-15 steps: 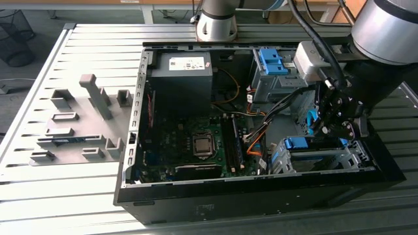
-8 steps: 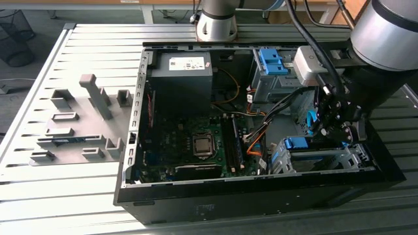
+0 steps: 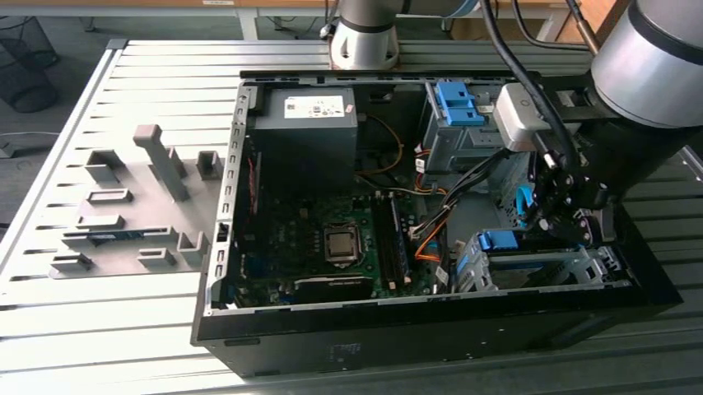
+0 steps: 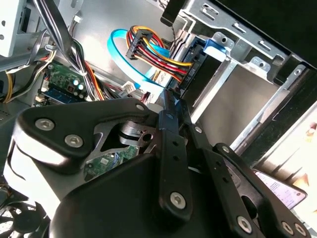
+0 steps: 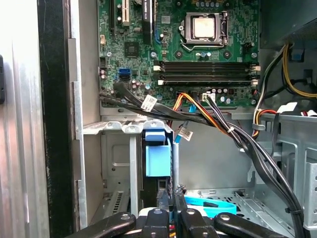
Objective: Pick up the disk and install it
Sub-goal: 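Insert the second disk wire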
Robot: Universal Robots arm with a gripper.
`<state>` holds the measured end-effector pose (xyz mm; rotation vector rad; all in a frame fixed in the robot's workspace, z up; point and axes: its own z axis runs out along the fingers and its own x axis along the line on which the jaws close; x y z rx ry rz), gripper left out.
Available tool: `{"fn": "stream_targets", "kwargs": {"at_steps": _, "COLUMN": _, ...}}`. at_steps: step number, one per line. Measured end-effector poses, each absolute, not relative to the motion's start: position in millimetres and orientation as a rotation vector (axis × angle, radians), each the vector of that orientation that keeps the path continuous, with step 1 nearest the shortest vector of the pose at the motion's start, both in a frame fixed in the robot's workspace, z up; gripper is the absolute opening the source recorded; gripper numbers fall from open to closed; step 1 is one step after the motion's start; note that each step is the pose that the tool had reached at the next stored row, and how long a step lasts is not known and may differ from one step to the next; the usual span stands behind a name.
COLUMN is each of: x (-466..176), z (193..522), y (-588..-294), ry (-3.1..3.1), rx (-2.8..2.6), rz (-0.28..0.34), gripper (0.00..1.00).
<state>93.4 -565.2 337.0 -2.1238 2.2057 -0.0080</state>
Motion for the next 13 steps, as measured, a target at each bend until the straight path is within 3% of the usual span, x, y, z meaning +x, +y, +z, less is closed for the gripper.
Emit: {"fn": "stream_targets", "kwargs": {"at_steps": 13, "x": 94.4, "z": 334.0, "y": -566.6, "ry": 2.205, "rx": -2.123, "rz": -0.007, "gripper": 0.16}}
